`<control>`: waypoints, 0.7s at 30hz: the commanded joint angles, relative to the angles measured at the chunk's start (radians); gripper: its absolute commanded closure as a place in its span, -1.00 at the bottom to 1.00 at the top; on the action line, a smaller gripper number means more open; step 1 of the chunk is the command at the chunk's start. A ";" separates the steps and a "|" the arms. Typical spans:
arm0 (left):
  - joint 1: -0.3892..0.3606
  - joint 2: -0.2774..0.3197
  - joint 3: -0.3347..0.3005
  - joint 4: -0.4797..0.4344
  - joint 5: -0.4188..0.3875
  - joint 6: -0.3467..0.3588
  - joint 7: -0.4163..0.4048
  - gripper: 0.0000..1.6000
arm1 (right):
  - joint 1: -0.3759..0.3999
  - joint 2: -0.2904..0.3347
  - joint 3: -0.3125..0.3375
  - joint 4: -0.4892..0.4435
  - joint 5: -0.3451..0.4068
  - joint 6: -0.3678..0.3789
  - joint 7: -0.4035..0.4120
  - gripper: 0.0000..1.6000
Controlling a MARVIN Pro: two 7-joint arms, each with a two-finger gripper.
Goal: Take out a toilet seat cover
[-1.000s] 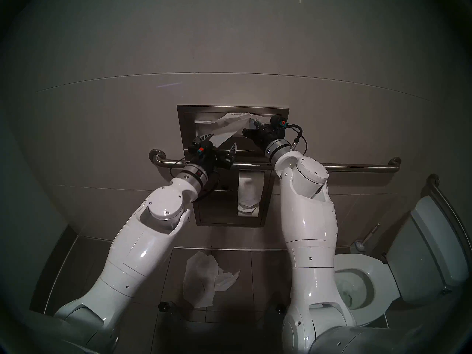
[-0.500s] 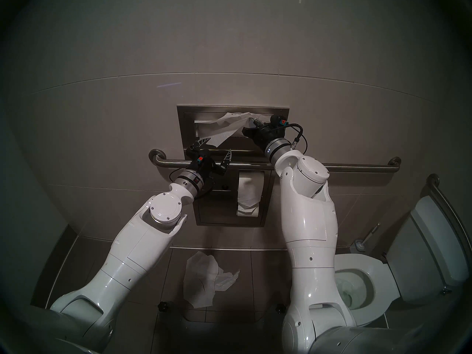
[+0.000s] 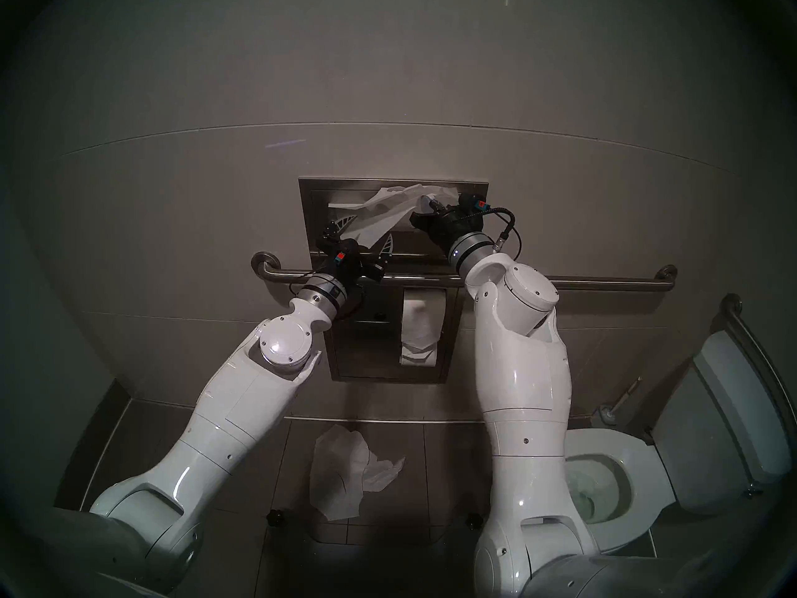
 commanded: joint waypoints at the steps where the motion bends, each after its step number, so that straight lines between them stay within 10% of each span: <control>1: -0.050 -0.018 -0.012 -0.017 -0.012 -0.040 0.004 0.91 | 0.022 0.001 0.002 -0.051 0.002 0.009 -0.001 1.00; 8: -0.032 -0.003 -0.018 -0.032 -0.029 -0.037 -0.013 1.00 | 0.025 0.000 0.001 -0.053 0.003 0.017 0.005 1.00; 9: -0.029 0.004 -0.017 -0.040 -0.039 -0.032 -0.030 0.77 | 0.024 0.000 0.000 -0.052 0.002 0.019 0.005 1.00; 10: -0.024 0.004 -0.018 -0.046 -0.040 -0.033 -0.026 -0.58 | 0.023 0.000 -0.001 -0.050 0.002 0.019 0.006 1.00; 11: -0.021 0.007 -0.018 -0.051 -0.042 -0.033 -0.030 -1.00 | 0.022 -0.001 -0.002 -0.049 0.001 0.021 0.007 1.00; 21: -0.016 0.002 -0.006 -0.036 -0.041 -0.035 -0.055 -1.00 | 0.019 -0.006 -0.004 -0.060 0.005 0.022 0.007 1.00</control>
